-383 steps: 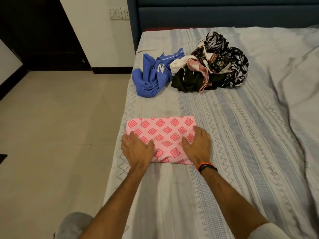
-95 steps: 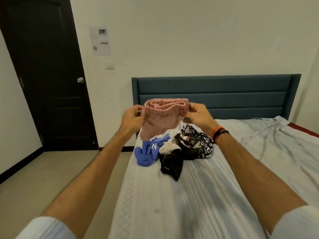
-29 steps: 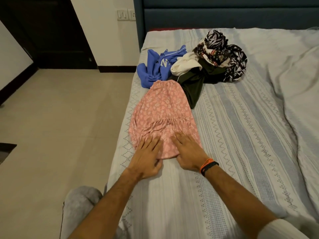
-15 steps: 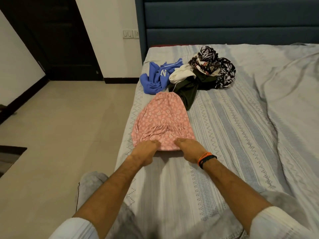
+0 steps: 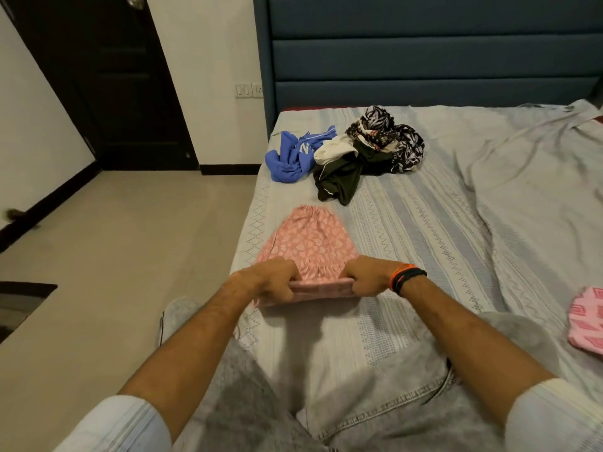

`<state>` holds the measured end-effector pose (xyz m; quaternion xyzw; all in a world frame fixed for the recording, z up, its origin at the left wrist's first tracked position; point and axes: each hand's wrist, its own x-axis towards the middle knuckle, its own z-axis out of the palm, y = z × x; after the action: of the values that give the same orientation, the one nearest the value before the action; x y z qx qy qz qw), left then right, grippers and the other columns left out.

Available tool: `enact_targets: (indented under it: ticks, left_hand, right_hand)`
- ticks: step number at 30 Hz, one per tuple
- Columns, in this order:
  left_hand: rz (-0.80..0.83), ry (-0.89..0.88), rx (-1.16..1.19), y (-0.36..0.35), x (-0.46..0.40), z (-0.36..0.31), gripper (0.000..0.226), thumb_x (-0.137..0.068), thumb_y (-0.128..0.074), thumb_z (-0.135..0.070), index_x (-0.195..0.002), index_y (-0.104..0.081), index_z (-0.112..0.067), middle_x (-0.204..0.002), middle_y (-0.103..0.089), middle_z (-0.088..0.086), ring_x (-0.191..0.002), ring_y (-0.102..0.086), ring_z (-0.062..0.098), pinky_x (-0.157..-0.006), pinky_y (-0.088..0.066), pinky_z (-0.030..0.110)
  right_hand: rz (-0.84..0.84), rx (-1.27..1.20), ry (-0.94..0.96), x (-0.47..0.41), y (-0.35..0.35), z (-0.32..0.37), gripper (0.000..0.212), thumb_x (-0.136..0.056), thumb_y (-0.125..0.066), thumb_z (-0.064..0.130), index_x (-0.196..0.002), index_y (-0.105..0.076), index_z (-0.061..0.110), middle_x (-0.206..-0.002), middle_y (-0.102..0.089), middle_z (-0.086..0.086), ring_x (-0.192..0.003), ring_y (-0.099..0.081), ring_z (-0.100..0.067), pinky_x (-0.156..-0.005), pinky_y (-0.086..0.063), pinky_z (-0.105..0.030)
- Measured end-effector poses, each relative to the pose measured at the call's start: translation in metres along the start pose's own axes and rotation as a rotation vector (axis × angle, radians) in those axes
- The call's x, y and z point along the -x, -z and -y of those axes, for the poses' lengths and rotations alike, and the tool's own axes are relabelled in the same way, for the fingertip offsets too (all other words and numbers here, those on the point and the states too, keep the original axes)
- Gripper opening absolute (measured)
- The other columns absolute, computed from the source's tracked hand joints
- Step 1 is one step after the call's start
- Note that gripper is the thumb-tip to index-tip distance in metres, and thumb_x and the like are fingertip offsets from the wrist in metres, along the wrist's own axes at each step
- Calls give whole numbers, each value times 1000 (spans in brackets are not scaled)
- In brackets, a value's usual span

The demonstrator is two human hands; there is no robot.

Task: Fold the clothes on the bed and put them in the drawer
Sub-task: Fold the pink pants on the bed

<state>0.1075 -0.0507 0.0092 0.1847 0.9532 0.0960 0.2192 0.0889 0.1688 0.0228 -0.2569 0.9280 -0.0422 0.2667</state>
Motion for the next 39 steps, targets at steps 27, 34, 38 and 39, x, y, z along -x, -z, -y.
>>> enact_targets:
  ticks: [27,34,38,39]
  left_hand:
    - [-767,564,1025,40,-187,140,50,-80,-81,-26,-122,-57,-12,-94,-69,13,-80,-71,27,-75,-60,39]
    - [-852,546,442,25,-185,122,44,-96,-60,-30,-133,-51,-7,-126,-58,12,-117,-54,28,-101,-44,40]
    - [-814,229,241,-4,-178,83,42,-100,-46,-30,-138,-51,-12,-145,-49,8,-134,-43,25,-116,-29,43]
    - [-751,224,184,-16,-180,81,48,-100,-38,-36,-142,-46,-13,-151,-44,7,-139,-38,24,-119,-22,42]
  right_hand:
    - [-846,-933,-400,-209,52,-101,47,-82,-79,35,-119,-62,12,-120,-65,-8,-112,-60,-23,-88,-47,-30]
    - [-792,-371,-486,-226,35,-88,48,-95,-59,36,-135,-48,11,-136,-54,-13,-124,-49,-31,-102,-39,-45]
    - [-789,-161,-47,-215,10,-50,67,-97,-31,53,-148,-40,10,-154,-38,-13,-142,-35,-29,-117,-25,-44]
    - [-703,-146,-13,-216,0,-46,76,-94,-19,59,-151,-35,10,-158,-33,-13,-146,-29,-28,-119,-19,-42]
